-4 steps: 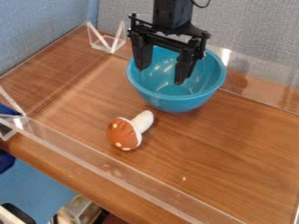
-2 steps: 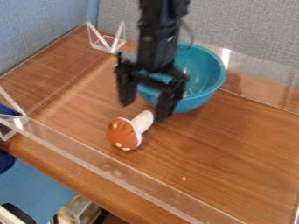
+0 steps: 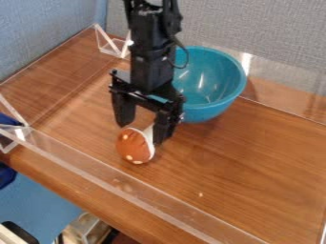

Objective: Put the mushroom in the blue bowl

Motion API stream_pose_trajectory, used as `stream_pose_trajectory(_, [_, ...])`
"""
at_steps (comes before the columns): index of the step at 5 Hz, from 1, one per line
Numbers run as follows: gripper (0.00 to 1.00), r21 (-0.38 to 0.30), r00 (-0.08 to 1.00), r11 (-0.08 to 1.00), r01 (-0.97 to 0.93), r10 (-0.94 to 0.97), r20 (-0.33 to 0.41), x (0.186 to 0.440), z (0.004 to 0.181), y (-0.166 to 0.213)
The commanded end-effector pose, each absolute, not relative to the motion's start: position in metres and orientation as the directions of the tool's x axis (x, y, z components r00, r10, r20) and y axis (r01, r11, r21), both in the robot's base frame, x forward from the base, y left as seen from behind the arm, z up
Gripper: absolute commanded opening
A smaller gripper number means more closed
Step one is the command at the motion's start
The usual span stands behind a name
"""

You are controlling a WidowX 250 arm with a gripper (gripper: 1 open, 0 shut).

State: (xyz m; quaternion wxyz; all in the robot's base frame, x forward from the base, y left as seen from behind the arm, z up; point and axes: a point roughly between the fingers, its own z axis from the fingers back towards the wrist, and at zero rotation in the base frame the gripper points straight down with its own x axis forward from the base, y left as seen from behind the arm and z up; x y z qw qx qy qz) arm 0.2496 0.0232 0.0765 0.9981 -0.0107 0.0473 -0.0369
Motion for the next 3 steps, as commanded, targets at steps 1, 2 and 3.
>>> stream_pose_trajectory(1, [1.00,-0.021,0.995,0.997,0.075,-0.076,-0.071,0.255,0.072,0.031])
stream_pose_trajectory(2, [1.00,-0.028,0.994,0.997,0.078,-0.080,-0.072,0.258,0.061,0.033])
stream_pose_trajectory(3, [1.00,-0.033,0.994,0.996,0.078,-0.080,-0.073,0.261,0.051,0.034])
